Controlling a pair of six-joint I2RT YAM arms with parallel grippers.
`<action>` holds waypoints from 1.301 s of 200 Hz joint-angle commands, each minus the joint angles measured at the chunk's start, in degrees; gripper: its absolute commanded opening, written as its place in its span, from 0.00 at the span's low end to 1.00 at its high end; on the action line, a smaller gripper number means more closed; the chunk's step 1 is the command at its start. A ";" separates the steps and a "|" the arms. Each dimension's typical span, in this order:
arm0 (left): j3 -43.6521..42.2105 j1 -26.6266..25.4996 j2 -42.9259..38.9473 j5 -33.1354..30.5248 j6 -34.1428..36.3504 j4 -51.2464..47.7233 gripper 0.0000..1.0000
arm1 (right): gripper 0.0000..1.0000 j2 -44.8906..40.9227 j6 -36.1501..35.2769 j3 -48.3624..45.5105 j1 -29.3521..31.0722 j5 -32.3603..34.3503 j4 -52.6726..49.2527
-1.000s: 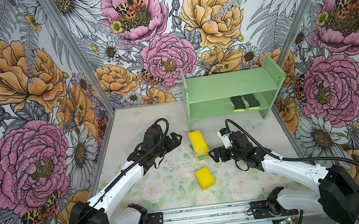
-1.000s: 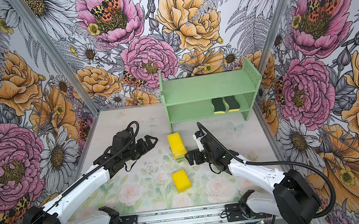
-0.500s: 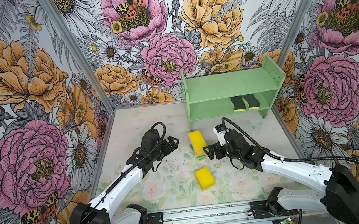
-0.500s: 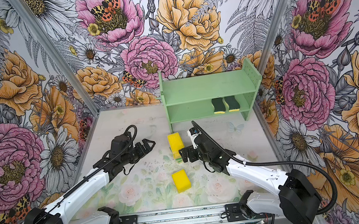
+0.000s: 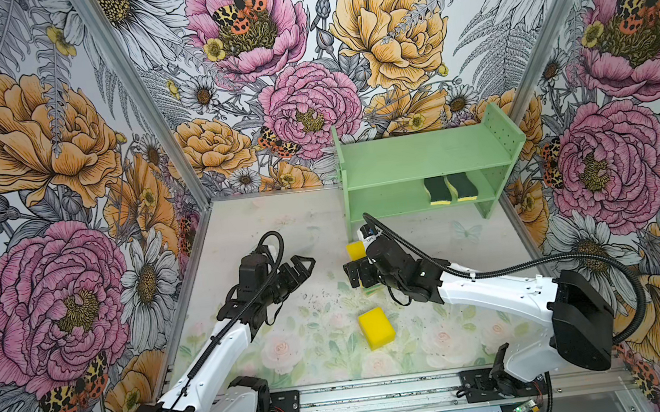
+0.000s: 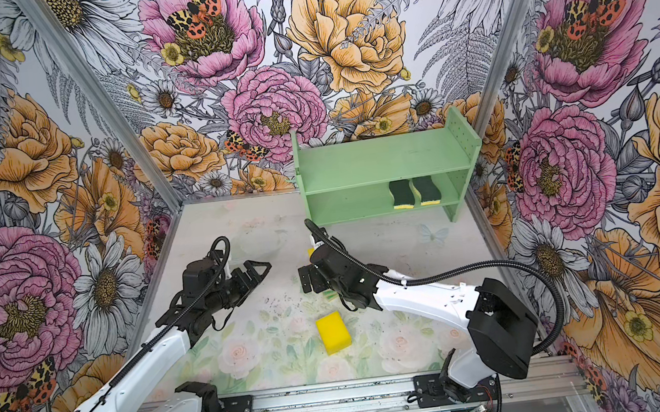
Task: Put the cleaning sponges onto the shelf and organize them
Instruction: 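Lower the right gripper over the loose yellow sponge on the table, then close the right gripper on the yellow sponge's end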
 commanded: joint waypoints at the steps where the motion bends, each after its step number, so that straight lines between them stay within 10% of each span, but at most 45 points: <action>1: -1.22 0.62 -1.00 2.68 1.16 2.77 0.99 | 0.99 1.36 2.04 2.91 0.71 4.97 -4.10; 260: -1.62 -0.39 2.26 3.01 -0.02 4.02 0.99 | 1.00 7.74 -1.36 6.32 0.91 8.86 -9.97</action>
